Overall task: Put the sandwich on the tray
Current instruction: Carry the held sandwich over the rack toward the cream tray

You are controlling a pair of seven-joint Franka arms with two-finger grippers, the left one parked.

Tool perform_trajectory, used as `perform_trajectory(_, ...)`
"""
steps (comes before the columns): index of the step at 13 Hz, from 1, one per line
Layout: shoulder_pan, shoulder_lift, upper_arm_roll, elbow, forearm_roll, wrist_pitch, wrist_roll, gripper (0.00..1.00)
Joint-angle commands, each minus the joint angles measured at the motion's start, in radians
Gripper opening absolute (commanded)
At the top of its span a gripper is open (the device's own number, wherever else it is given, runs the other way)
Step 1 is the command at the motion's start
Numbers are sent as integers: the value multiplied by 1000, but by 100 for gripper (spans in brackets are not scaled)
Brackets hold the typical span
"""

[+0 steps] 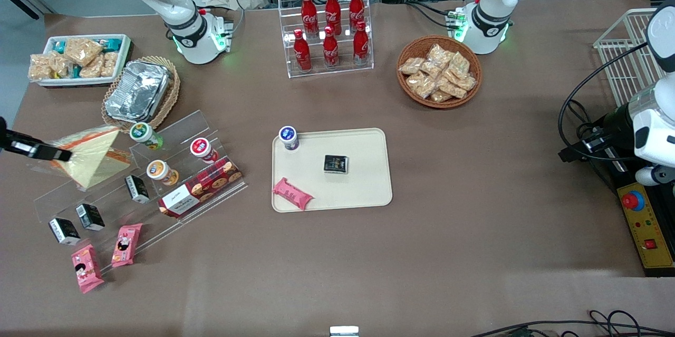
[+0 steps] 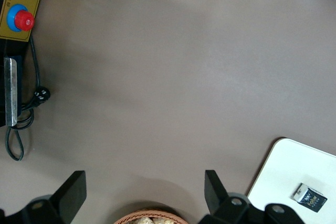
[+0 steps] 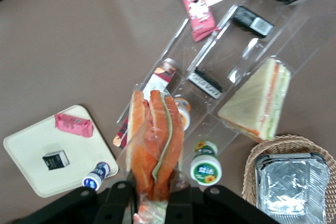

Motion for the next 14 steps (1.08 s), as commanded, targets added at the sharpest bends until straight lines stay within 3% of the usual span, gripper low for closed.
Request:
perform_trajectory(1,59,-15,-7,12,15,-18,-20,15)
perform_trajectory(7,311,-4,-6,37,17,78,-52,15)
perform_trajectory(14,501,112,-12,37,-5,256,-325,14)
